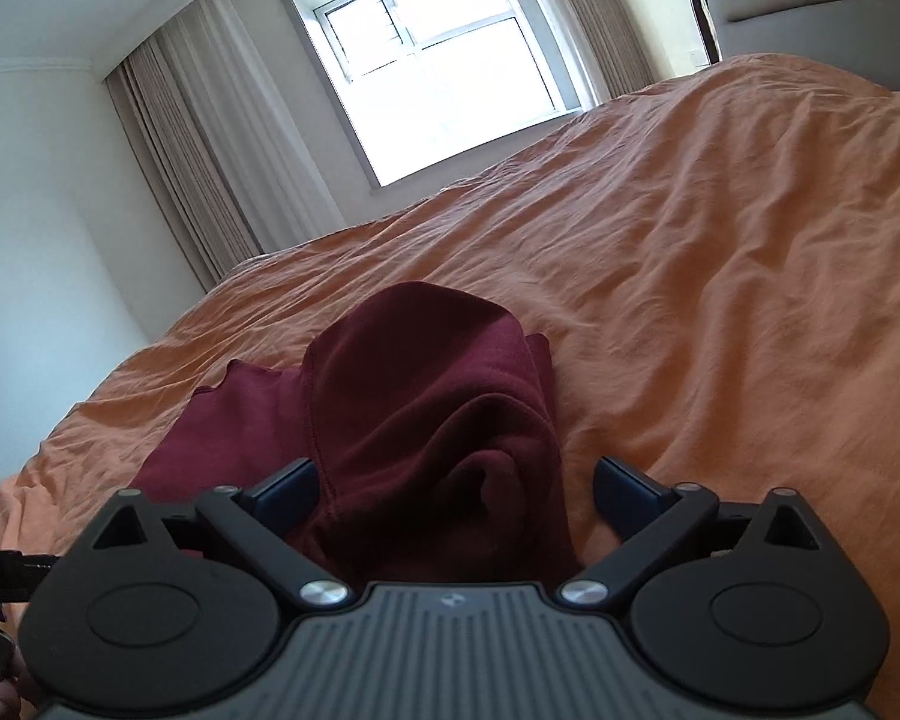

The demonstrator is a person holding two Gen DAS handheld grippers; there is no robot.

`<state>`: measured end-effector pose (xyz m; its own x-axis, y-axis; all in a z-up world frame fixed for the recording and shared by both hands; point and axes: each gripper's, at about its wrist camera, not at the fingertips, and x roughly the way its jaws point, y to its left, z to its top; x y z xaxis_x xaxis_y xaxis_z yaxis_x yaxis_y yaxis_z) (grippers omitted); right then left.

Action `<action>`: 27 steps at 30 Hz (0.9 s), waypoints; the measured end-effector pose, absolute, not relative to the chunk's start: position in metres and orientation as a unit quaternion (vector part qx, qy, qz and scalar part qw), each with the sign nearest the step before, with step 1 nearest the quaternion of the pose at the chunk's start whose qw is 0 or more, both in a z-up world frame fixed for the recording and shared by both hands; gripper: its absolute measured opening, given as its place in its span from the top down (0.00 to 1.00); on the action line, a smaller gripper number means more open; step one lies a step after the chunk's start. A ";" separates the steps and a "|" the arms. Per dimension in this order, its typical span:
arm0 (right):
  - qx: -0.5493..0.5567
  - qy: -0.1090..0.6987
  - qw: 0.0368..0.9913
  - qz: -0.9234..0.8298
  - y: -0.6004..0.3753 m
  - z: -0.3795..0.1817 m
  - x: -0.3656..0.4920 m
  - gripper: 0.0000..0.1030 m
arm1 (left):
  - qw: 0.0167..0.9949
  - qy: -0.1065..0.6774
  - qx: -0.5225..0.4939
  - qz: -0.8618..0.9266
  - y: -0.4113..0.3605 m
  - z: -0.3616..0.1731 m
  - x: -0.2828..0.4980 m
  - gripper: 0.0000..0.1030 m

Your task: Fold small clothes

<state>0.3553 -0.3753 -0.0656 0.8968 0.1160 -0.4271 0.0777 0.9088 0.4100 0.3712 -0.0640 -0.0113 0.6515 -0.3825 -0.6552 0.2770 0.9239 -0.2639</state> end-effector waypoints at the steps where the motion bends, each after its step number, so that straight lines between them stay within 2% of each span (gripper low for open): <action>1: 0.215 0.226 0.950 0.016 -0.374 -0.065 0.354 0.21 | 0.903 0.380 -0.076 -0.185 -0.063 -0.013 0.373 0.01; 3: 0.216 0.224 0.950 0.017 -0.371 -0.063 0.353 0.27 | 0.899 0.386 -0.083 -0.191 -0.062 -0.014 0.377 0.01; 5: 0.211 0.220 0.952 0.020 -0.368 -0.059 0.351 0.38 | 0.897 0.386 -0.085 -0.198 -0.063 -0.013 0.378 0.02; 6: 0.211 0.215 0.953 0.021 -0.366 -0.056 0.349 0.47 | 0.895 0.386 -0.085 -0.204 -0.064 -0.013 0.379 0.04; 7: 0.206 0.210 0.956 0.019 -0.364 -0.052 0.348 0.56 | 0.893 0.387 -0.088 -0.211 -0.065 -0.012 0.380 0.10; 10: 0.189 0.201 0.961 0.019 -0.358 -0.043 0.347 0.68 | 0.888 0.387 -0.098 -0.227 -0.066 -0.008 0.380 0.26; 12: 0.179 0.195 0.964 0.022 -0.353 -0.038 0.346 0.73 | 0.893 0.380 -0.090 -0.224 -0.070 -0.005 0.378 0.31; 14: 0.167 0.187 0.968 0.024 -0.346 -0.031 0.347 0.74 | 0.897 0.373 -0.087 -0.221 -0.071 -0.002 0.376 0.47; 15: 0.161 0.181 0.970 0.027 -0.342 -0.027 0.348 0.75 | 0.898 0.370 -0.088 -0.220 -0.071 -0.001 0.375 0.50; 17: 0.150 0.167 0.974 0.035 -0.333 -0.017 0.349 0.75 | 0.901 0.361 -0.091 -0.222 -0.067 0.004 0.373 0.64; 20: 0.135 0.150 0.978 0.050 -0.316 -0.004 0.356 0.75 | 0.905 0.346 -0.097 -0.226 -0.059 0.011 0.371 0.69; 27: 0.130 0.133 0.977 0.104 -0.263 0.010 0.388 0.75 | 0.934 0.290 -0.078 -0.193 -0.029 0.045 0.365 0.71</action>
